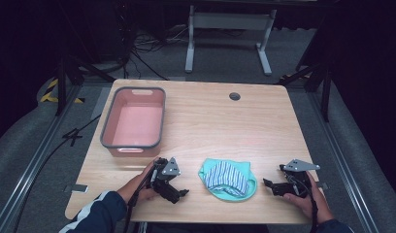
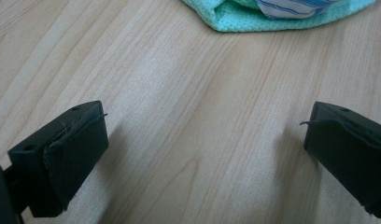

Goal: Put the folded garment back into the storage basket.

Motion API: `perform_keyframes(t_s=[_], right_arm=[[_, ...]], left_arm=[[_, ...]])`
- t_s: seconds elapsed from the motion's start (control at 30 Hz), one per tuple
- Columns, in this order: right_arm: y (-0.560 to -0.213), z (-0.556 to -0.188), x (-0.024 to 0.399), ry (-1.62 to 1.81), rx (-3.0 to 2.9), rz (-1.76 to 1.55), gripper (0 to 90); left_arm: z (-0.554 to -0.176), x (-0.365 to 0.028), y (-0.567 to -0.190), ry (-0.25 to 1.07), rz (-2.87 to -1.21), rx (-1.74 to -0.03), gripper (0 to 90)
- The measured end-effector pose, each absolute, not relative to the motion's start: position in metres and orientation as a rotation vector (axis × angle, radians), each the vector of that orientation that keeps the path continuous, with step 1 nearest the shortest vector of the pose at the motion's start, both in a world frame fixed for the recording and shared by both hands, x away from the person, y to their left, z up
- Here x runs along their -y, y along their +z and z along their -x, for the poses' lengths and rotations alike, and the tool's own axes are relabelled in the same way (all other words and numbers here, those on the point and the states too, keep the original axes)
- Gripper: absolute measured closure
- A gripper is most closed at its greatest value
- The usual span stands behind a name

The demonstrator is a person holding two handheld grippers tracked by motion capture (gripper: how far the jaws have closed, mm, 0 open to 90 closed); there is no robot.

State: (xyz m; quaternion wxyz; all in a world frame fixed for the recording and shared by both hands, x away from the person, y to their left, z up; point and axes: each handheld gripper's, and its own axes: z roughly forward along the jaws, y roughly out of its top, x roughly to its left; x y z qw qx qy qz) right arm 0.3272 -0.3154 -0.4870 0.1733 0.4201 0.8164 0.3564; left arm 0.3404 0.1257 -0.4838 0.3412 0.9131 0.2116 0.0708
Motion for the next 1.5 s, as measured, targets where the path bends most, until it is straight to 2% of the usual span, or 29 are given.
perform_keyframes(t_s=[0.57, 0.63, 0.67, 0.7, 0.73, 0.77, 0.8, 0.87, 0.97, 1.2, 1.5], right_arm=[[-0.483, -0.324, 0.316, 0.954, -2.325, -1.228, 11.2], [-0.482, -0.324, 0.316, 0.946, -2.344, -1.223, 15.4], [-0.482, -0.324, 0.316, 0.946, -2.344, -1.223, 15.4], [-0.480, -0.324, 0.314, 0.961, -2.347, -1.229, 21.7], [-0.480, -0.324, 0.314, 0.961, -2.347, -1.229, 21.7], [-0.478, -0.324, 0.312, 0.980, -2.352, -1.228, 23.1], [-0.475, -0.323, 0.308, 1.019, -2.358, -1.228, 23.1], [-0.471, -0.322, 0.302, 1.035, -2.350, -1.213, 26.3], [-0.465, -0.322, 0.296, 1.067, -2.339, -1.194, 29.1], [-0.454, -0.327, 0.266, 1.053, -2.369, -1.113, 37.9], [-0.465, -0.340, 0.246, 1.012, -2.417, -1.121, 38.9]], left_arm=[[-0.342, -0.126, -0.482, 0.157, -2.400, -0.485, 0.9], [-0.344, -0.125, -0.481, 0.155, -2.418, -0.452, 1.5], [-0.344, -0.125, -0.481, 0.155, -2.418, -0.452, 3.1], [-0.345, -0.125, -0.480, 0.142, -2.424, -0.441, 6.0], [-0.345, -0.124, -0.479, 0.142, -2.418, -0.440, 6.0], [-0.346, -0.124, -0.477, 0.132, -2.412, -0.434, 10.9], [-0.347, -0.123, -0.476, 0.126, -2.405, -0.427, 22.9], [-0.351, -0.117, -0.471, 0.142, -2.401, -0.452, 19.1], [-0.355, -0.113, -0.467, 0.159, -2.385, -0.468, 25.7], [-0.373, -0.092, -0.455, 0.212, -2.316, -0.539, 33.6], [-0.383, -0.063, -0.466, 0.189, -2.337, -0.523, 32.9]])
